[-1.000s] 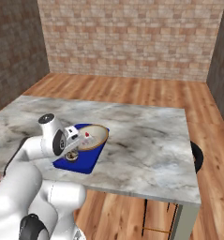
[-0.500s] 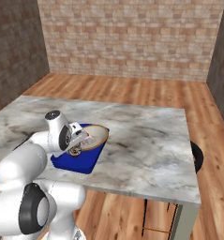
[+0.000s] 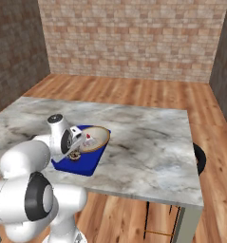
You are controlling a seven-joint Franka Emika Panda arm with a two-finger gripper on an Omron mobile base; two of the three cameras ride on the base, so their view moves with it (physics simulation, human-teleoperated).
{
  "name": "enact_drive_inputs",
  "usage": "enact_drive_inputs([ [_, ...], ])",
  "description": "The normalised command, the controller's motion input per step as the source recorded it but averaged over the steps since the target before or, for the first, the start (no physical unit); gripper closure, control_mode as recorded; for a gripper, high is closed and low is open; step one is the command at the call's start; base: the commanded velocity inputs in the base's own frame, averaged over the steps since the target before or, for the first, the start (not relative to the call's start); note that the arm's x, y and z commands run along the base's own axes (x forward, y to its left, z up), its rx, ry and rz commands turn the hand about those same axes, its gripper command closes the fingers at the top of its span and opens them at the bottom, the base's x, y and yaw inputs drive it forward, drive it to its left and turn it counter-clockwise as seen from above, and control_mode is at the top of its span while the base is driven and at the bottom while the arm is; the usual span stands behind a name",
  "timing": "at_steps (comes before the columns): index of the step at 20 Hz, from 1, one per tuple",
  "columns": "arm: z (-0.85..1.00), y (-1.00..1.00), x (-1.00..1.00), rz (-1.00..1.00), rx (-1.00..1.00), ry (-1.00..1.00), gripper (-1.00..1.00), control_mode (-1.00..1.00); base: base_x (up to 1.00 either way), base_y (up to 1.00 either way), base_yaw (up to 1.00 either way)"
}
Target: Place the bowl with cake and the cupcake onto the tray.
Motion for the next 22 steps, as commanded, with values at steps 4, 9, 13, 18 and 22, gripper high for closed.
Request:
enact_drive_inputs([
  [4,-0.31,0.06,0.00,0.14,0.00,0.02,1.00,-1.00,0.00,0.00,0.00],
  [9,-0.27,0.01,0.00,0.12,0.00,0.01,1.00,-1.00,0.00,0.00,0.00],
  [13,-0.20,0.02,0.01,0.10,0.00,0.00,1.00,-1.00,0.00,0.00,0.00],
  [18,-0.11,0.04,0.07,0.09,0.00,0.00,-1.00,-1.00,0.00,0.00,0.00],
  [22,-0.02,0.00,0.00,0.08,0.04,0.00,-1.00,-1.00,0.00,0.00,0.00],
])
